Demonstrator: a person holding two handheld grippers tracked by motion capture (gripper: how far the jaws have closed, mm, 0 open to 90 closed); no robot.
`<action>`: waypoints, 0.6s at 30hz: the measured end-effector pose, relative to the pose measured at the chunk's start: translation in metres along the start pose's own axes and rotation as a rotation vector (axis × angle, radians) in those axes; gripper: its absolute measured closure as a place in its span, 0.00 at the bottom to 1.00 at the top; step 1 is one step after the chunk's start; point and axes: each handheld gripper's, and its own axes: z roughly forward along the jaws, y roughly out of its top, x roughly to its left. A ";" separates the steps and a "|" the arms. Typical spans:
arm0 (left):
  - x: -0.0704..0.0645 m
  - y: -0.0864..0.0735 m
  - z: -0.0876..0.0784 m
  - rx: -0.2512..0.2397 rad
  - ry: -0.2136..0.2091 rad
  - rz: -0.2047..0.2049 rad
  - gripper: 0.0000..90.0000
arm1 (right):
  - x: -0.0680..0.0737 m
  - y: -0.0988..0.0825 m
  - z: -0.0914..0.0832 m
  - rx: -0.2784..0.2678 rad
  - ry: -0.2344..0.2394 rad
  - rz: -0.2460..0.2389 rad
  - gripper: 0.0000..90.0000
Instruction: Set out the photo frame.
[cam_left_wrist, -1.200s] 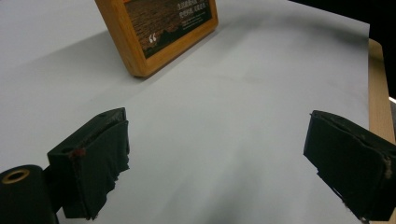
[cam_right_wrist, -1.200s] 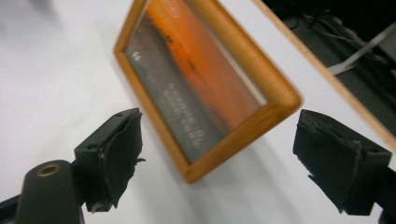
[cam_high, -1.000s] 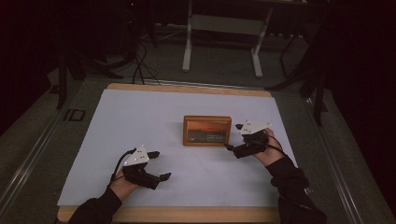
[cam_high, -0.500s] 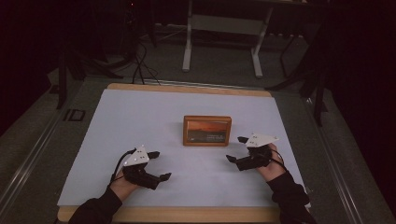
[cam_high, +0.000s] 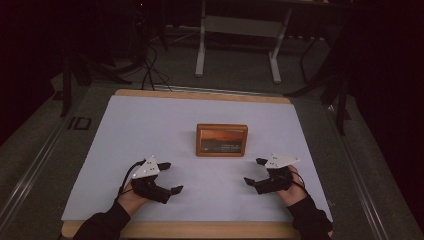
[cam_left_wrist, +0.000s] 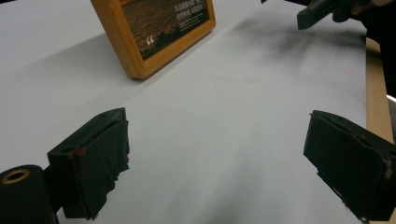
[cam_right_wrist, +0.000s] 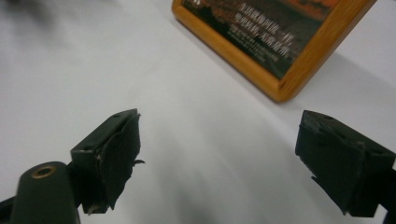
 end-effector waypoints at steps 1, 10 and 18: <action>0.000 0.000 0.000 0.000 0.000 0.000 0.08 | 0.001 -0.001 -0.001 0.002 0.001 0.001 0.15; -0.001 0.000 0.000 -0.001 0.003 0.009 0.08 | 0.007 -0.015 -0.007 -0.006 -0.005 0.014 0.15; -0.001 0.000 0.000 -0.002 -0.001 0.007 0.08 | 0.011 -0.026 -0.014 -0.010 -0.007 0.032 0.15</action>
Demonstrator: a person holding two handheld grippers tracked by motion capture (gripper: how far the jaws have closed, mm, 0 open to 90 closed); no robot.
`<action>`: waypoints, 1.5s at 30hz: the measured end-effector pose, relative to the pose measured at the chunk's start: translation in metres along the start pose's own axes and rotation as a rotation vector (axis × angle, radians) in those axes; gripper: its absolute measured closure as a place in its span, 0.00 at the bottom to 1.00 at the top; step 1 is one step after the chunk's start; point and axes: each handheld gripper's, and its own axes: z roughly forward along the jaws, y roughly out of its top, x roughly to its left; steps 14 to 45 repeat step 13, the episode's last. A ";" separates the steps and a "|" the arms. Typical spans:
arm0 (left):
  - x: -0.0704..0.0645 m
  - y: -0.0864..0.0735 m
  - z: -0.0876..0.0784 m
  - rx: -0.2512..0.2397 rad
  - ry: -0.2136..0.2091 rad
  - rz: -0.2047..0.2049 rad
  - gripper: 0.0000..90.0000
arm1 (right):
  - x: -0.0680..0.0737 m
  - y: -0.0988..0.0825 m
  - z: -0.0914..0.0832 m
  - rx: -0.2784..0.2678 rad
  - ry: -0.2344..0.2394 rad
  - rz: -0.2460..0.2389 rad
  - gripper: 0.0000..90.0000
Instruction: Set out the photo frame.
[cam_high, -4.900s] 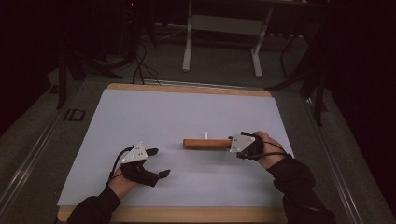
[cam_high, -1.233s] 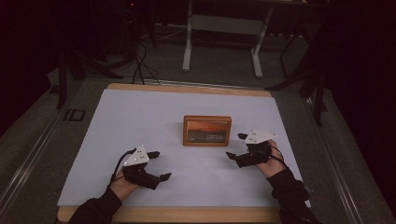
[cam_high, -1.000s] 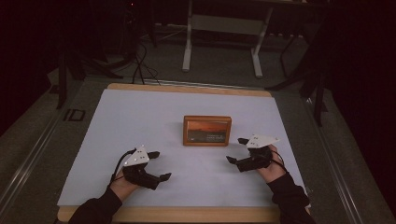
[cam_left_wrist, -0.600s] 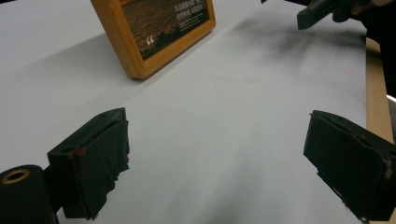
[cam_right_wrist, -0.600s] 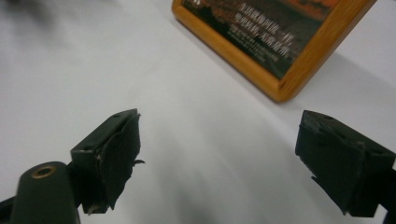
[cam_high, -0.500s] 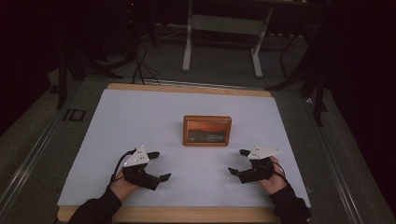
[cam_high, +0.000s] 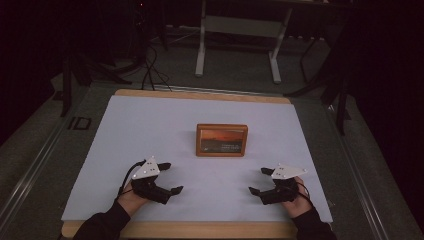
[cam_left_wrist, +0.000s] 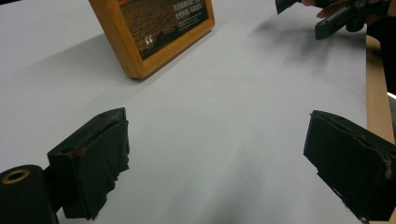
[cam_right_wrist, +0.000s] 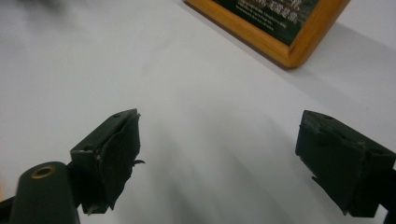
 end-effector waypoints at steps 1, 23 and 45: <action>0.000 0.000 0.000 0.001 0.001 0.001 0.08 | 0.000 -0.001 -0.001 -0.001 0.002 0.000 0.15; -0.002 0.000 0.001 0.009 -0.004 0.013 0.08 | -0.001 -0.005 0.000 -0.001 -0.004 0.003 0.15; -0.002 0.000 0.001 0.009 -0.004 0.013 0.08 | -0.001 -0.005 0.000 -0.001 -0.004 0.003 0.15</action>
